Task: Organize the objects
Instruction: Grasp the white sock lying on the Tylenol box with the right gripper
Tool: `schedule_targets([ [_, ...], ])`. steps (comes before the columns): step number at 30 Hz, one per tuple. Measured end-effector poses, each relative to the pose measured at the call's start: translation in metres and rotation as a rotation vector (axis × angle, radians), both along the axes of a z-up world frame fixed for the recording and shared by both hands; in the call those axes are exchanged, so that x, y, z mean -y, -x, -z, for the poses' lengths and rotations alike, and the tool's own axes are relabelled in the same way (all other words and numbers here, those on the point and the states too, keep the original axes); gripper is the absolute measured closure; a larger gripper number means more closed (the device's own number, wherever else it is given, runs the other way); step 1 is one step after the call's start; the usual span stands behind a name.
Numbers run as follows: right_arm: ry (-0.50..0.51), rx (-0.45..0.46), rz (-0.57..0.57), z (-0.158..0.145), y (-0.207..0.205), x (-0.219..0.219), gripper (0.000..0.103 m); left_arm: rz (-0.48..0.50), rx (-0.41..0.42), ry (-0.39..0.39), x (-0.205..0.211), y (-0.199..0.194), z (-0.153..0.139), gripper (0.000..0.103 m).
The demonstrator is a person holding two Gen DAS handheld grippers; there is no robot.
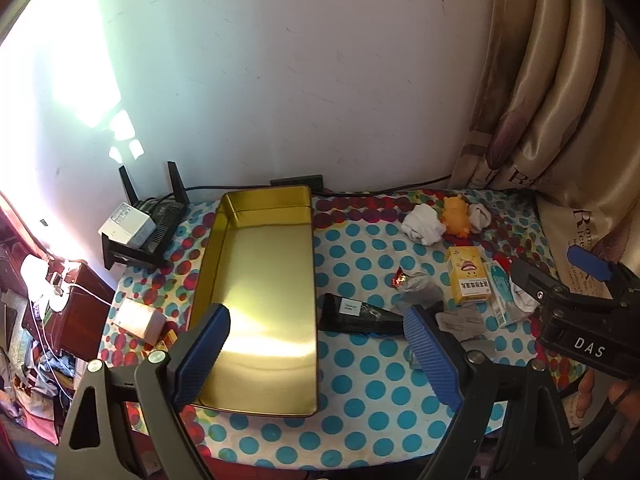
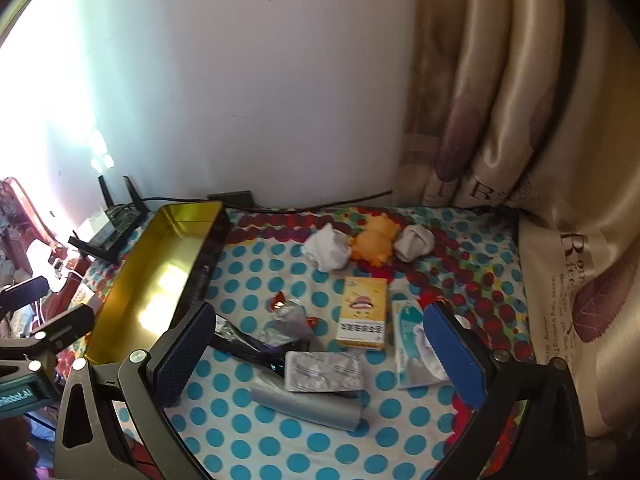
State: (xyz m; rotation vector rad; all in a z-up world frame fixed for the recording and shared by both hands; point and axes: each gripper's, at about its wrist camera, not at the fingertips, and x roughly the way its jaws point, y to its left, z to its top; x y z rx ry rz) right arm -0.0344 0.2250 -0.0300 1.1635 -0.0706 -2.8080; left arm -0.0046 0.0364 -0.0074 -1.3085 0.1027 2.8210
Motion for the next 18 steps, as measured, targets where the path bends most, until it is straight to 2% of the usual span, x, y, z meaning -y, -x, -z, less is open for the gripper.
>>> schedule_targets([
  [6,-0.005,0.014,0.040,0.005,-0.001,-0.021,0.000,0.035,0.037,-0.029,-0.012,-0.001,0.000,0.012],
  [11,0.005,0.013,0.055,0.006,-0.001,-0.033,0.000,0.094,0.150,-0.056,-0.027,0.002,0.013,0.012],
  [18,0.008,-0.001,0.066,0.005,0.002,-0.046,0.000,0.116,0.129,-0.071,-0.034,-0.001,0.009,0.012],
])
